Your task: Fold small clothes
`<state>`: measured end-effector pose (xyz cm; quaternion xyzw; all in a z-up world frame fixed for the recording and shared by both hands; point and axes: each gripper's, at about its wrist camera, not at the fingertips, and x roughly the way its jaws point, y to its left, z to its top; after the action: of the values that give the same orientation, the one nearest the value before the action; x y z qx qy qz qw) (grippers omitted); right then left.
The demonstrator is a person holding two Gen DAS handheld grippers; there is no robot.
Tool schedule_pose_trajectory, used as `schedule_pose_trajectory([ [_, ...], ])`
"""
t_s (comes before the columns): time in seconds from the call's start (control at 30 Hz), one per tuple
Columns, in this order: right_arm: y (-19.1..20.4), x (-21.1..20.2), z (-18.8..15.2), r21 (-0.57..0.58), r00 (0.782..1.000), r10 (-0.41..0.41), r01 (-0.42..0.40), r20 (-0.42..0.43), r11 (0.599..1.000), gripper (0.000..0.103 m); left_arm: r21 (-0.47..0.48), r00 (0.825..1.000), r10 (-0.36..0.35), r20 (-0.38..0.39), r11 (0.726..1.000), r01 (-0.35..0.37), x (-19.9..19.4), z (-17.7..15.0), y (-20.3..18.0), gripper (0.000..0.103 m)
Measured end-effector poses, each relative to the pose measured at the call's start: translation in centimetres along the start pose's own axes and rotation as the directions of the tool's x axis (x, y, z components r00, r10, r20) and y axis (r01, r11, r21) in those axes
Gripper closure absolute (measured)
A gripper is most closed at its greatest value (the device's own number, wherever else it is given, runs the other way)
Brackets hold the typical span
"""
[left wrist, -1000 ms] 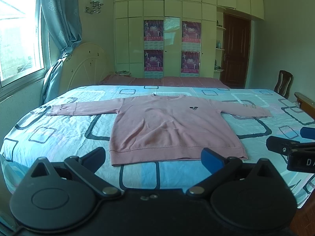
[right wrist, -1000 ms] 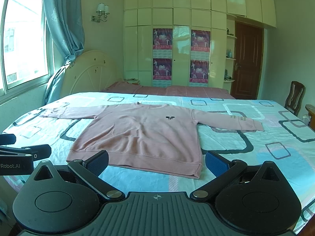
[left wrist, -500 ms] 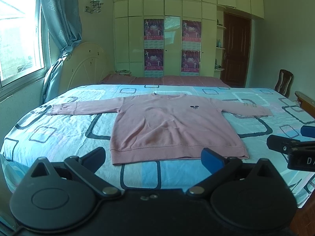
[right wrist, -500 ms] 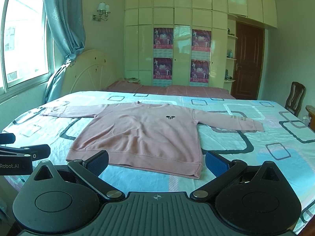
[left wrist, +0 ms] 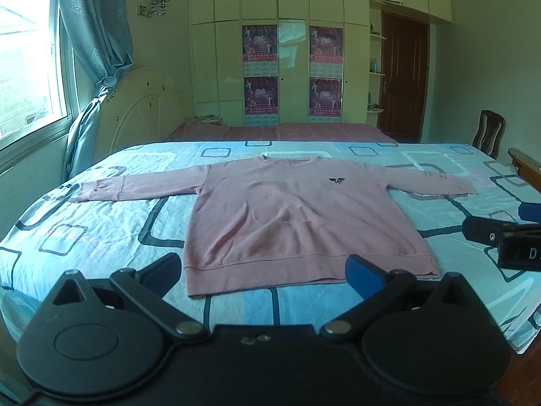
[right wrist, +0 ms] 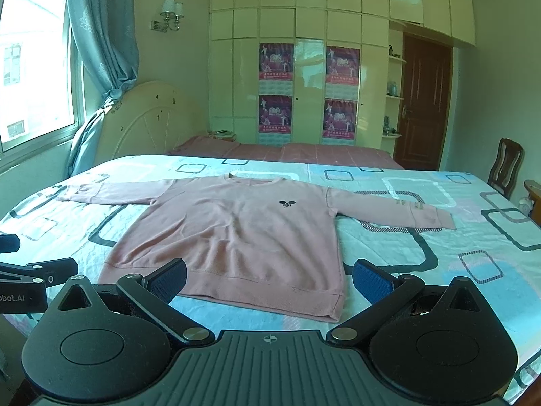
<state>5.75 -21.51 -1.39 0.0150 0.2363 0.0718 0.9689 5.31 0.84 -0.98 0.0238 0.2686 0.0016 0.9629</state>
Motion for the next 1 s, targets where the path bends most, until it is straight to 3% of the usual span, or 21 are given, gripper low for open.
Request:
schedule_pose_trajectory([
  [0.53, -2.2, 14.9, 5.6, 0.056, 0.991, -0.113, 0.116, -0.065, 0.992, 0.0, 0.048, 0.994, -0.092, -0.059, 0.994, 0.094, 15.3, 6.7, 0.2, 0.0],
  [1.0, -6.1, 20.7, 7.7, 0.089, 0.964, -0.242, 0.252, -0.112, 0.964, 0.0, 0.051, 0.985, -0.143, -0.092, 0.988, 0.148, 23.6, 10.5, -0.5, 0.0],
])
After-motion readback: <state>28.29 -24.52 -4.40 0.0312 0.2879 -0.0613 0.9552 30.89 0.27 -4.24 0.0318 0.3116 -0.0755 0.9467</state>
